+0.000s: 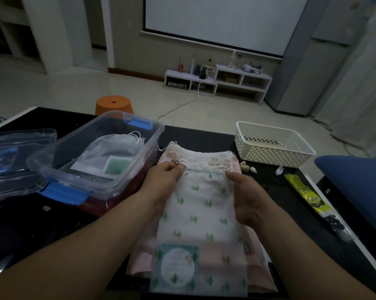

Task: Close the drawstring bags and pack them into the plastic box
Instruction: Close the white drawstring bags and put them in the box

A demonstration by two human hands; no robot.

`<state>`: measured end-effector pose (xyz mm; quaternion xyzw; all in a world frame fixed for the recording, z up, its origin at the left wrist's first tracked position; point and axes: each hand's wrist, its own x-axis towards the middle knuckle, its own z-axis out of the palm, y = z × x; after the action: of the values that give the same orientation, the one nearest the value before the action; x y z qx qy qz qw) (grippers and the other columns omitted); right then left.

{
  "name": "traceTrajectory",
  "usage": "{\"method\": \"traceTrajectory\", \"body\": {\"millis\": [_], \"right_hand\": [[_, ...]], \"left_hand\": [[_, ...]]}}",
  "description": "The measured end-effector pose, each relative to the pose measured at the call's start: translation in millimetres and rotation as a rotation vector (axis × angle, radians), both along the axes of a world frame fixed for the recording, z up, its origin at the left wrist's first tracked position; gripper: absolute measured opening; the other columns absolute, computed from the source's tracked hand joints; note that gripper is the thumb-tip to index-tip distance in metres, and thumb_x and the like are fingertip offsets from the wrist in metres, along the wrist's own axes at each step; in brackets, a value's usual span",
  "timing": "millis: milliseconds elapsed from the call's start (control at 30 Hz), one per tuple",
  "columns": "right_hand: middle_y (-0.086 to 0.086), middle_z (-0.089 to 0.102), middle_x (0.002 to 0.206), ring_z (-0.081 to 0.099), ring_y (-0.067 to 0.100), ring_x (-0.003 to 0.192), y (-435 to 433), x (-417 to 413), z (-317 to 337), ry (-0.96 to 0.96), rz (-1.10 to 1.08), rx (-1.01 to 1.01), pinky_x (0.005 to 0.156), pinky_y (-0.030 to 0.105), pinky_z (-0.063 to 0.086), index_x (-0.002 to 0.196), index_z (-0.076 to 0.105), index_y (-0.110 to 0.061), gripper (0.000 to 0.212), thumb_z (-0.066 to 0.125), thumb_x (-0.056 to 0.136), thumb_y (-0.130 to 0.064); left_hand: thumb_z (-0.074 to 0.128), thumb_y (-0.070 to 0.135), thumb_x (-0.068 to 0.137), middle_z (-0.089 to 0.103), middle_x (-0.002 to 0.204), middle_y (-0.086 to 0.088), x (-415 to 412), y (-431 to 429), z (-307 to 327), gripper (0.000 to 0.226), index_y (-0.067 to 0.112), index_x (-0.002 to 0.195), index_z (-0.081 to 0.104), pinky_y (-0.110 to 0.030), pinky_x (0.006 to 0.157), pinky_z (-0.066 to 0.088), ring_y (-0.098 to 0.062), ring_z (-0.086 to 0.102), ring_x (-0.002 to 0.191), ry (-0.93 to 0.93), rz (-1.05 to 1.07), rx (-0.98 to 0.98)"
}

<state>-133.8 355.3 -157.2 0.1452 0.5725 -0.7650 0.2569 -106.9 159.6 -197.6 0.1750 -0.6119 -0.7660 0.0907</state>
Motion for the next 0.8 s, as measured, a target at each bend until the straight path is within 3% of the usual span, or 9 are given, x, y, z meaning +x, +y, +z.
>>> {"method": "traceTrajectory", "body": {"millis": [133, 233, 300, 433, 533, 600, 667, 733, 800], "right_hand": [[0.017, 0.078, 0.113, 0.073, 0.037, 0.103, -5, 2, 0, 0.030, -0.033, 0.016, 0.084, 0.045, 0.059, 0.122, 0.074, -0.011, 0.028, 0.056, 0.106, -0.025], [0.016, 0.077, 0.115, 0.072, 0.040, 0.106, -6, 2, 3, 0.055, -0.071, -0.039, 0.082, 0.048, 0.060, 0.120, 0.077, -0.016, 0.024, 0.062, 0.104, -0.026], [0.016, 0.078, 0.115, 0.073, 0.040, 0.107, -7, 1, 4, 0.040, -0.082, -0.062, 0.082, 0.049, 0.061, 0.118, 0.078, -0.019, 0.023, 0.064, 0.102, -0.028], [0.014, 0.078, 0.113, 0.071, 0.038, 0.110, -5, 1, 8, 0.011, -0.148, -0.120, 0.086, 0.051, 0.057, 0.101, 0.076, -0.016, 0.027, 0.053, 0.108, -0.029], [0.011, 0.076, 0.111, 0.068, 0.035, 0.111, -1, 1, 10, -0.031, -0.216, -0.158, 0.099, 0.056, 0.050, 0.085, 0.066, -0.012, 0.039, 0.043, 0.111, -0.029], [0.010, 0.074, 0.100, 0.067, 0.031, 0.108, 3, 0, 11, -0.063, -0.257, -0.194, 0.107, 0.055, 0.047, 0.075, 0.058, -0.013, 0.042, 0.042, 0.111, -0.030], [0.009, 0.069, 0.080, 0.067, 0.029, 0.098, 5, -1, 12, -0.075, -0.326, -0.229, 0.109, 0.048, 0.048, 0.069, 0.051, -0.014, 0.042, 0.044, 0.109, -0.025], [0.005, 0.059, 0.058, 0.069, 0.025, 0.075, 6, 1, 18, -0.076, -0.381, -0.270, 0.100, 0.040, 0.053, 0.068, 0.047, -0.014, 0.039, 0.042, 0.106, -0.017], [0.001, 0.046, 0.046, 0.061, 0.020, 0.055, 9, 1, 22, -0.060, -0.421, -0.298, 0.086, 0.039, 0.055, 0.069, 0.044, -0.015, 0.037, 0.038, 0.105, -0.014]], "left_hand": [[0.073, 0.021, 0.095, 0.076, 0.094, -0.017, 4, 0, 3, 0.025, -0.003, 0.097, 0.075, -0.038, 0.084, 0.057, -0.027, 0.068, 0.084, -0.022, -0.028, 0.076], [0.070, 0.019, 0.097, 0.076, 0.108, -0.021, 2, -1, 6, 0.018, 0.004, 0.103, 0.078, -0.048, 0.097, 0.056, -0.031, 0.071, 0.093, -0.062, -0.048, 0.229], [0.067, 0.020, 0.099, 0.075, 0.103, -0.018, 1, -1, 7, 0.015, 0.010, 0.102, 0.077, -0.047, 0.090, 0.059, -0.030, 0.071, 0.088, -0.084, -0.060, 0.310], [0.060, 0.023, 0.103, 0.073, 0.088, -0.009, -2, 0, 7, 0.016, 0.014, 0.096, 0.072, -0.030, 0.061, 0.059, -0.023, 0.068, 0.072, -0.146, -0.043, 0.442], [0.052, 0.018, 0.107, 0.075, 0.083, -0.007, -5, 1, 7, 0.026, 0.013, 0.084, 0.063, -0.034, 0.075, 0.060, -0.022, 0.069, 0.076, -0.151, -0.019, 0.534], [0.046, 0.013, 0.107, 0.078, 0.087, -0.008, -5, 0, 9, 0.025, 0.011, 0.087, 0.059, -0.039, 0.084, 0.058, -0.024, 0.071, 0.082, -0.137, -0.013, 0.561], [0.042, 0.005, 0.102, 0.076, 0.095, -0.013, -4, 0, 12, 0.017, 0.006, 0.098, 0.059, -0.041, 0.076, 0.061, -0.027, 0.075, 0.082, -0.136, -0.025, 0.627], [0.038, 0.001, 0.098, 0.070, 0.079, -0.012, -4, 0, 17, 0.022, 0.005, 0.087, 0.056, -0.041, 0.069, 0.059, -0.029, 0.074, 0.076, -0.120, -0.018, 0.698], [0.035, 0.000, 0.096, 0.054, 0.057, -0.006, -4, -1, 21, 0.032, 0.009, 0.068, 0.045, -0.040, 0.064, 0.060, -0.024, 0.061, 0.061, -0.106, 0.017, 0.767]]}}
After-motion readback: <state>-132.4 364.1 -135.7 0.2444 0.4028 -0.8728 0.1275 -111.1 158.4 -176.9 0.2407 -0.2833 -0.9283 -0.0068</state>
